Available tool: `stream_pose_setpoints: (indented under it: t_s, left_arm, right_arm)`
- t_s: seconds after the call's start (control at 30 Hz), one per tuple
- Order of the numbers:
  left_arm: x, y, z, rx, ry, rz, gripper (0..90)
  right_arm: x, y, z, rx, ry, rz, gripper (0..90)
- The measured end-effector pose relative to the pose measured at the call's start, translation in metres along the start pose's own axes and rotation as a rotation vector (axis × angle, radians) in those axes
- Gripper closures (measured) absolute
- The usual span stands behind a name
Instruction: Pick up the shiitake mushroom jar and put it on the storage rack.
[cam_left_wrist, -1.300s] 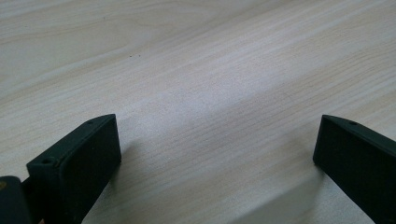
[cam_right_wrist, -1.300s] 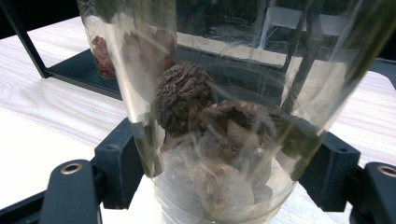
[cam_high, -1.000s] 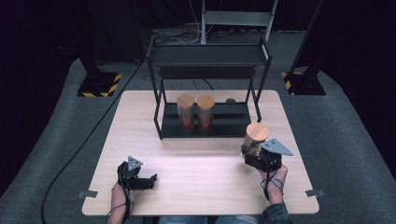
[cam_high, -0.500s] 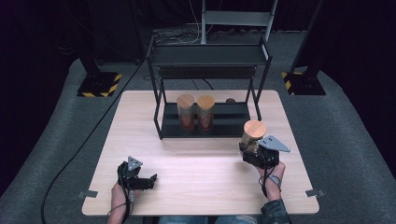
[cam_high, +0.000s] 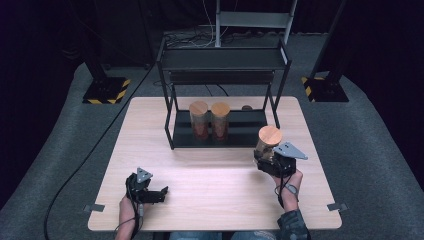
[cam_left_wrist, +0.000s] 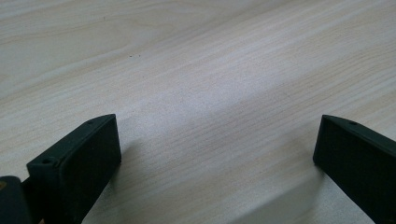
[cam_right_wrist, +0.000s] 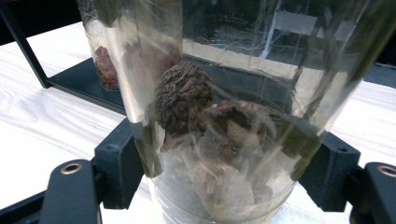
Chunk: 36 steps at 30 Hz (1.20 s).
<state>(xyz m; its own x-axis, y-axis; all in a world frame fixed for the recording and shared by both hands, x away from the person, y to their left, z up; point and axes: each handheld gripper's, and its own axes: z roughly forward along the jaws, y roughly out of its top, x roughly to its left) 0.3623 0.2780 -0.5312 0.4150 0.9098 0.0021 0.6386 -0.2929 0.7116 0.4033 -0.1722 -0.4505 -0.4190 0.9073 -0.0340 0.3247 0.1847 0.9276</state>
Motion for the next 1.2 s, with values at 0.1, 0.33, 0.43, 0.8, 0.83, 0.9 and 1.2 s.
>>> stream_pose_setpoints:
  t_s: [0.1,0.33,0.43,0.8,0.83,0.9,1.2]
  left_arm:
    - [0.0,0.0,0.0,0.0,0.0,0.0,0.2]
    - [0.0,0.0,0.0,0.0,0.0,0.0,0.2]
    - [0.0,0.0,0.0,0.0,0.0,0.0,0.2]
    - [0.0,0.0,0.0,0.0,0.0,0.0,0.2]
    - [0.0,0.0,0.0,0.0,0.0,0.0,0.2]
    - [0.0,0.0,0.0,0.0,0.0,0.0,0.2]
    - [0.0,0.0,0.0,0.0,0.0,0.0,0.2]
  right_arm:
    - [0.0,0.0,0.001,-0.002,0.0,0.0,24.7]
    - [0.002,0.003,0.007,0.001,0.004,0.0,24.7]
    - [0.002,0.005,0.009,-0.001,0.006,0.0,24.7]
    - [0.003,0.009,0.015,-0.005,0.007,-0.003,24.7]
    - [0.003,0.01,0.016,-0.007,0.007,-0.002,24.7]
    - [0.003,0.01,0.016,-0.01,0.006,-0.001,24.7]
    - [0.004,0.013,0.021,-0.009,0.006,-0.007,24.7]
